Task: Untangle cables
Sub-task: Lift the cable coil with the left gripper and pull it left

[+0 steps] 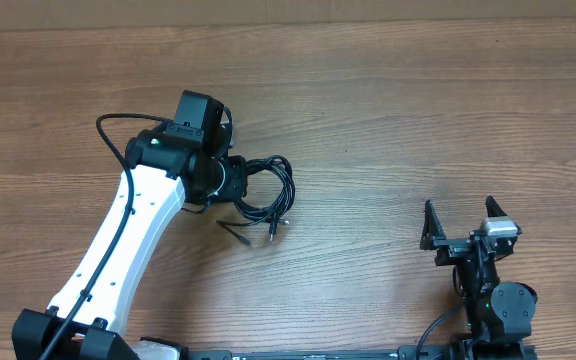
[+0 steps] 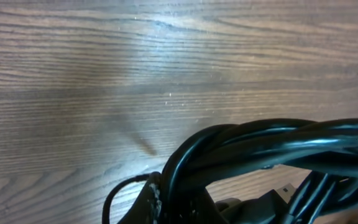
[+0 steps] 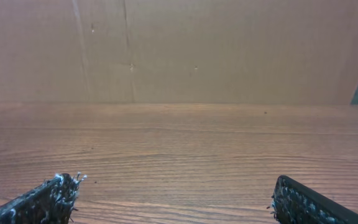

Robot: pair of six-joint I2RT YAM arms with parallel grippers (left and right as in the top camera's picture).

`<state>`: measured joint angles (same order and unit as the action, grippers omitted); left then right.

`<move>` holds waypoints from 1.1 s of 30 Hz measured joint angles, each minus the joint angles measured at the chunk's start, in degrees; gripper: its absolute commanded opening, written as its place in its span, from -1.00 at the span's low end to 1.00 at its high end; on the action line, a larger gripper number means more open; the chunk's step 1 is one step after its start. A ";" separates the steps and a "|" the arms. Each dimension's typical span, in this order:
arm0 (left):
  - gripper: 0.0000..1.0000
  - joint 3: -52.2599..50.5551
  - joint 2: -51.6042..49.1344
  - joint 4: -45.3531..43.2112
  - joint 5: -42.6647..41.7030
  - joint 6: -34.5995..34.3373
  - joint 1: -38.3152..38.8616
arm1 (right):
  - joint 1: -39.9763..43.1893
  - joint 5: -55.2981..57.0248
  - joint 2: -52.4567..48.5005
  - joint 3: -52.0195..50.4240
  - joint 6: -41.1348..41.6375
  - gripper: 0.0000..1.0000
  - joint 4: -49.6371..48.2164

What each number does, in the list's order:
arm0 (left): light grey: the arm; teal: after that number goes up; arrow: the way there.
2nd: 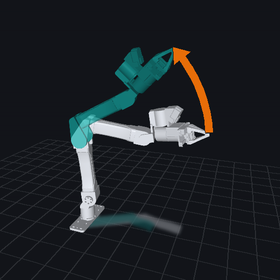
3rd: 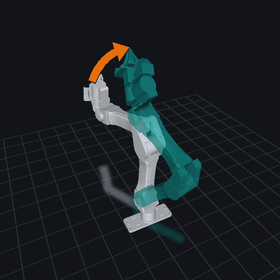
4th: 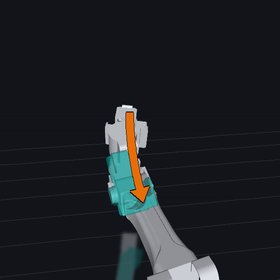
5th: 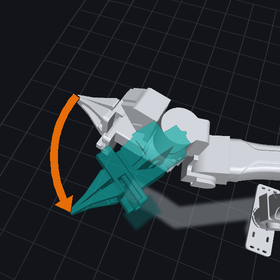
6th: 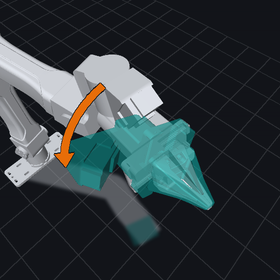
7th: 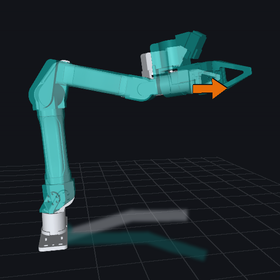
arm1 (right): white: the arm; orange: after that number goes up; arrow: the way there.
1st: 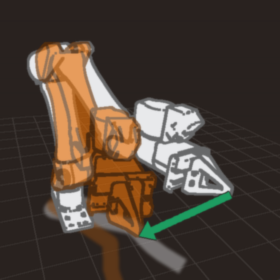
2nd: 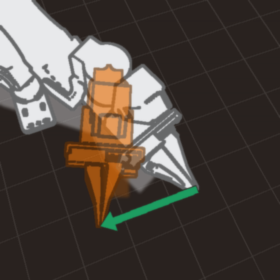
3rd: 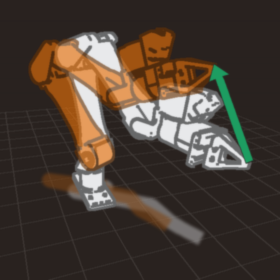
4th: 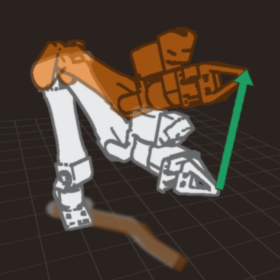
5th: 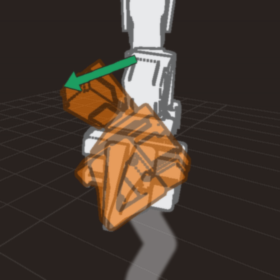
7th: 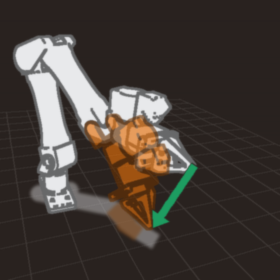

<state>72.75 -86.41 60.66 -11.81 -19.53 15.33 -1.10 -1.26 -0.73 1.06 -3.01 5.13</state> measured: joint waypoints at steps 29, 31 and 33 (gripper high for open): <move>-0.92 0.00 0.00 0.98 0.04 -11.91 3.15 | 0.00 0.00 0.00 0.00 0.02 1.00 0.02; -0.92 0.00 0.00 1.11 0.04 -11.93 3.80 | 0.00 -0.02 0.00 0.00 -0.02 1.00 0.00; -0.91 0.00 0.00 1.09 0.04 -11.93 4.31 | 0.00 -0.04 0.00 0.00 0.02 1.00 -0.15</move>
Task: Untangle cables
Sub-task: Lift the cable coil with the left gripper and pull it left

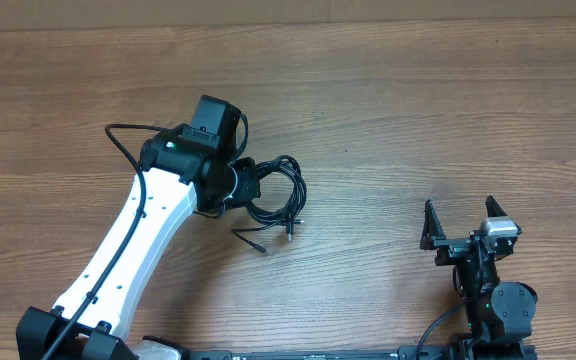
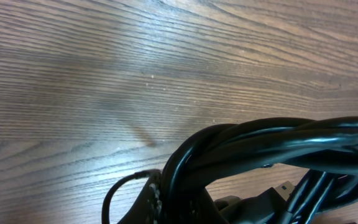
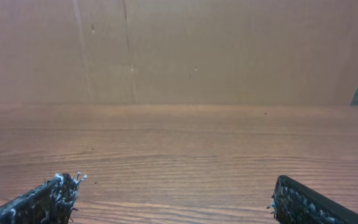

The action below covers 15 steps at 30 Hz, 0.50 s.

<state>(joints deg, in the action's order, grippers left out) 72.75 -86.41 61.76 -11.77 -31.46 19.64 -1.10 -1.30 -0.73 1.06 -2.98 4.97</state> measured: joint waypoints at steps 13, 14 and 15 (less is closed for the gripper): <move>-0.91 0.00 0.00 0.00 3.23 0.00 0.26 | 0.00 -1.18 0.00 0.00 -0.02 1.00 -0.24; -0.91 0.00 0.00 -0.02 3.28 0.00 0.26 | 0.00 -1.25 0.00 0.00 -0.02 1.00 -0.17; -0.92 0.00 0.00 -0.04 3.43 0.00 0.26 | 0.00 -1.25 0.00 0.00 -0.04 1.00 -0.22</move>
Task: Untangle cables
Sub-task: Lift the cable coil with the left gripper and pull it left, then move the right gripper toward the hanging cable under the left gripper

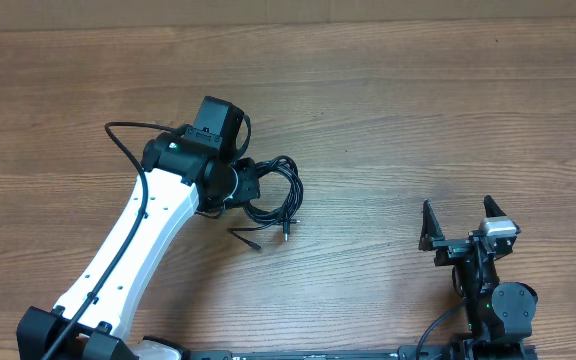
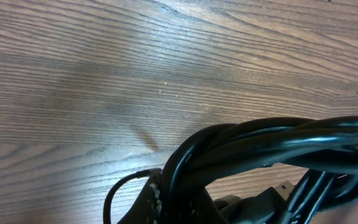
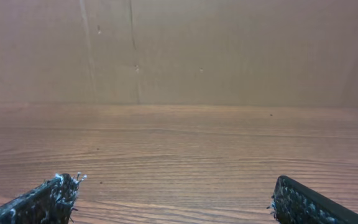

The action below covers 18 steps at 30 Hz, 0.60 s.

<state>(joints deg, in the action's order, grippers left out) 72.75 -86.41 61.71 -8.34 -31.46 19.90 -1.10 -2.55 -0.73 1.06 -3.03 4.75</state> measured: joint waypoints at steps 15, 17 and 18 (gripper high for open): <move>-0.91 -0.02 0.00 1.81 0.02 -1.05 0.00 | 0.00 -1.51 0.00 0.00 0.44 1.00 -0.13; -0.91 -0.02 0.00 1.77 0.02 -1.20 0.00 | 0.00 -4.24 0.00 0.00 2.54 1.00 -0.68; -0.91 -0.02 0.00 1.75 0.02 -1.22 0.00 | 0.00 -5.92 0.00 0.00 4.00 1.00 -0.94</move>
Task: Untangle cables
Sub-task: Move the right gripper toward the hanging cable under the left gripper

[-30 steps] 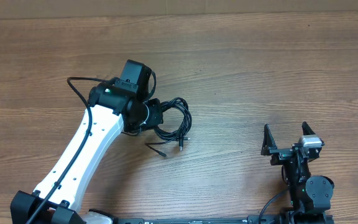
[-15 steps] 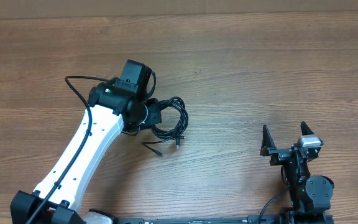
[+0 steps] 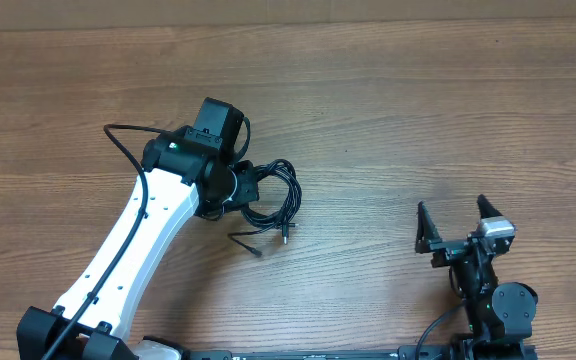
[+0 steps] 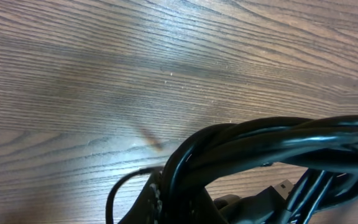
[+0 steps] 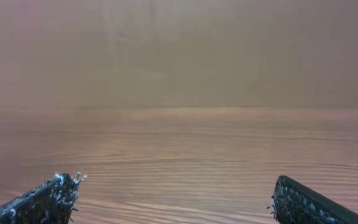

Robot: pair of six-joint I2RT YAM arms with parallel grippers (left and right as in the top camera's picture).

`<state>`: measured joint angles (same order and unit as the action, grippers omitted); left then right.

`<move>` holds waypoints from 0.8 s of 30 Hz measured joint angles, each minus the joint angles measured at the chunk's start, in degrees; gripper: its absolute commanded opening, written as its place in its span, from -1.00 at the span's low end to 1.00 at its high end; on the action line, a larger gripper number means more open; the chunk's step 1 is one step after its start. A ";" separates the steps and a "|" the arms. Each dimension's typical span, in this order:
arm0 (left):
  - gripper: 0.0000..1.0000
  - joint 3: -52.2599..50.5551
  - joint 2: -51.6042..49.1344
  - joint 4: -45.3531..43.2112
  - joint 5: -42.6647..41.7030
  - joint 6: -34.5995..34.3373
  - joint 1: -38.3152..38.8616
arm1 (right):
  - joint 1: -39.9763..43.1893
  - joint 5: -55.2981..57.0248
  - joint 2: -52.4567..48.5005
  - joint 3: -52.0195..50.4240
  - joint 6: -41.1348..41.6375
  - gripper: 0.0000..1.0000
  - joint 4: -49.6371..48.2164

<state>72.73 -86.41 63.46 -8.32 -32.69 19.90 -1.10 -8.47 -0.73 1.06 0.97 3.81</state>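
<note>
A tangled bundle of black cables (image 3: 271, 198) lies left of the table's middle, two plug ends (image 3: 286, 238) trailing toward the front. My left gripper (image 3: 240, 190) is shut on the bundle's left side; its wrist view shows the thick twisted strands (image 4: 272, 144) pinched at the bottom of the frame, just above the wood. My right gripper (image 3: 456, 224) stands open at the front right, far from the cables, with nothing between its fingertips (image 5: 55, 190). That wrist view is blurred.
The wooden table (image 3: 418, 110) stretches bare to the back and right. A brown cardboard wall (image 5: 179, 50) rises beyond the far edge. The left arm's own black lead (image 3: 118, 140) loops beside its wrist.
The right gripper has shifted slightly left and forward, and its view has blurred. The left gripper still holds the bundle in almost the same place.
At first my left gripper held the bundle a little further left. It then stood slightly to the right with the bundle, the loose plug ends trailing after. The right gripper stayed open and still until its small shift now.
</note>
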 measured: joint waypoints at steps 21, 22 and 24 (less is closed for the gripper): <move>-0.91 0.00 0.00 -1.81 0.00 -0.02 0.00 | 0.00 -29.99 0.00 0.00 61.07 0.82 -0.72; -0.91 0.00 0.00 -1.86 0.00 -0.02 0.00 | 0.00 -29.86 -0.04 0.02 61.22 0.82 0.07; -0.91 0.00 0.00 -2.12 0.00 -0.02 0.00 | 0.00 -29.57 -0.72 0.39 61.42 0.75 2.03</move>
<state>72.73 -86.41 61.34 -8.32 -32.71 19.90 -1.10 -38.04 -1.45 1.45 62.39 5.85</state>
